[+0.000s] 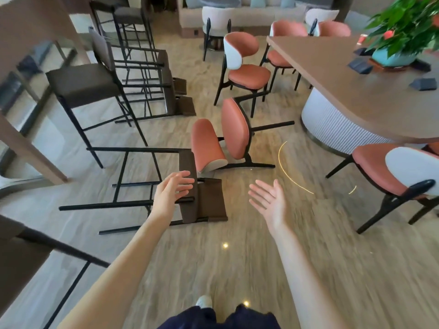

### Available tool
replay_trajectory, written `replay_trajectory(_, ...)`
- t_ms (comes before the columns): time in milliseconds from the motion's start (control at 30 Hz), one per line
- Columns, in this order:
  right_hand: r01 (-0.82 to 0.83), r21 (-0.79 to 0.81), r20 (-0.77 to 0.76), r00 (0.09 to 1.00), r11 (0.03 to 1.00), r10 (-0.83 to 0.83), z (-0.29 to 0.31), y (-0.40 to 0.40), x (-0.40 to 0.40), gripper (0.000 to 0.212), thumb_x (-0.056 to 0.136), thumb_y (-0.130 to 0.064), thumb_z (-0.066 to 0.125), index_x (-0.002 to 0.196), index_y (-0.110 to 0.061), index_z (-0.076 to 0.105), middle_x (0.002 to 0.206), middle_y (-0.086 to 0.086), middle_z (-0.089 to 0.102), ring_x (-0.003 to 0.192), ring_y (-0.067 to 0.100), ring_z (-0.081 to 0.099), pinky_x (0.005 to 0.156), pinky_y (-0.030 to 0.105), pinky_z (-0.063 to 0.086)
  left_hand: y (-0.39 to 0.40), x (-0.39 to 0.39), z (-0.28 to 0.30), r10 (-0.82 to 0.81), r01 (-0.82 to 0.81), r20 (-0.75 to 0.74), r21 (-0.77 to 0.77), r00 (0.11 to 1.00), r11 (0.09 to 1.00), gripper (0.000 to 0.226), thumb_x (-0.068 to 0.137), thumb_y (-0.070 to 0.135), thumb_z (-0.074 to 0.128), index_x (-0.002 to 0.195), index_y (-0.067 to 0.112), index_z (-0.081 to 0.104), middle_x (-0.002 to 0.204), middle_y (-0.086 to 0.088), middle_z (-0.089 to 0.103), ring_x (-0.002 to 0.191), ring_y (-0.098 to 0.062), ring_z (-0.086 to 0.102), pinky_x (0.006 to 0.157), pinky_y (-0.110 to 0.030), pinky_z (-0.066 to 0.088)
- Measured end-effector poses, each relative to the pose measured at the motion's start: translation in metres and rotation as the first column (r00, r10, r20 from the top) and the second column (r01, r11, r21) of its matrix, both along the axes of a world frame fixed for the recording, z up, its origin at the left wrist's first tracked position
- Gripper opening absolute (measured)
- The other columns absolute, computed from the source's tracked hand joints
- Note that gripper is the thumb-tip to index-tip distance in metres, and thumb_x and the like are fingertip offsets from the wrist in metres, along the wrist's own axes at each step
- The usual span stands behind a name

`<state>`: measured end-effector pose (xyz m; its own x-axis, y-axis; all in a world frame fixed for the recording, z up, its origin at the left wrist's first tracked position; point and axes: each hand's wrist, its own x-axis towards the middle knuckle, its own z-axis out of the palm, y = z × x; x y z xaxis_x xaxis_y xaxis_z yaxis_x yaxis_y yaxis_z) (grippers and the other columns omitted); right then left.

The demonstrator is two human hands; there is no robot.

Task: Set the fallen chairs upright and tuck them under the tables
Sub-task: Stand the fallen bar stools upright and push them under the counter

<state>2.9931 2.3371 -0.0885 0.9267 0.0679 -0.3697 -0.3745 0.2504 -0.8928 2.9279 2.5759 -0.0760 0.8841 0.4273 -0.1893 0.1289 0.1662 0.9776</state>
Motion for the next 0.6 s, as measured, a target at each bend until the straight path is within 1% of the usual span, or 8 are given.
replay_trajectory(100,0.011,-0.005,-0.015,1.0,1.0,-0.011,0.004,0.009,0.024,0.048,0.1,-0.048,0.036,0.109,-0.014,0.069,0.104,0.005,0.074,0.103,0.022,0.069,0.092,0.04,0.053,0.007,0.026,-0.002,-0.017,0.017,0.001,-0.007,1.0,1.0,0.034,0.091,0.035,0.046,0.108,0.015,0.067,0.103,-0.012,0.071,0.099,-0.023,0.067,0.089,-0.031,0.052)
replay_trajectory(200,0.025,-0.008,-0.016,1.0,1.0,-0.025,0.002,0.012,0.049,0.047,0.101,-0.047,0.035,0.109,-0.015,0.068,0.105,0.005,0.074,0.103,0.022,0.068,0.093,0.041,0.052,0.007,0.052,-0.01,-0.043,0.042,-0.012,-0.014,0.999,0.999,0.039,0.086,0.037,0.044,0.109,0.015,0.067,0.101,-0.01,0.072,0.099,-0.024,0.067,0.087,-0.031,0.052)
replay_trajectory(300,0.027,-0.014,-0.022,0.999,1.0,-0.027,-0.001,0.011,0.075,0.047,0.101,-0.047,0.034,0.11,-0.014,0.068,0.107,0.007,0.073,0.103,0.022,0.068,0.095,0.042,0.051,0.005,0.08,-0.016,-0.056,0.056,-0.031,-0.017,0.998,0.998,0.041,0.086,0.037,0.044,0.11,0.013,0.067,0.101,-0.011,0.072,0.099,-0.024,0.067,0.088,-0.032,0.053)
replay_trajectory(433,0.026,0.004,-0.045,0.999,1.0,-0.026,-0.006,0.002,0.119,0.048,0.102,-0.044,0.034,0.11,-0.011,0.067,0.108,0.01,0.072,0.105,0.026,0.067,0.097,0.044,0.05,-0.001,0.122,-0.022,-0.031,0.03,-0.034,-0.014,0.999,0.999,0.031,0.099,0.025,0.042,0.112,0.012,0.067,0.101,-0.011,0.072,0.099,-0.024,0.068,0.09,-0.034,0.052)
replay_trajectory(500,0.003,0.004,-0.05,0.999,1.0,-0.003,-0.007,-0.005,0.144,0.048,0.102,-0.044,0.034,0.112,-0.01,0.067,0.11,0.012,0.072,0.105,0.027,0.067,0.097,0.045,0.05,-0.007,0.143,-0.024,-0.009,0.008,-0.033,-0.018,0.999,1.0,0.032,0.096,0.029,0.045,0.112,0.012,0.067,0.101,-0.011,0.072,0.098,-0.024,0.068,0.088,-0.032,0.053)
replay_trajectory(600,-0.032,0.005,-0.061,0.998,0.999,0.032,-0.007,-0.019,0.185,0.048,0.102,-0.043,0.034,0.113,-0.009,0.066,0.113,0.015,0.07,0.106,0.028,0.066,0.097,0.045,0.05,-0.023,0.178,-0.024,0.041,-0.043,-0.03,-0.045,0.999,0.998,0.042,0.084,0.037,0.048,0.111,0.011,0.067,0.101,-0.013,0.072,0.097,-0.026,0.068,0.085,-0.03,0.054)
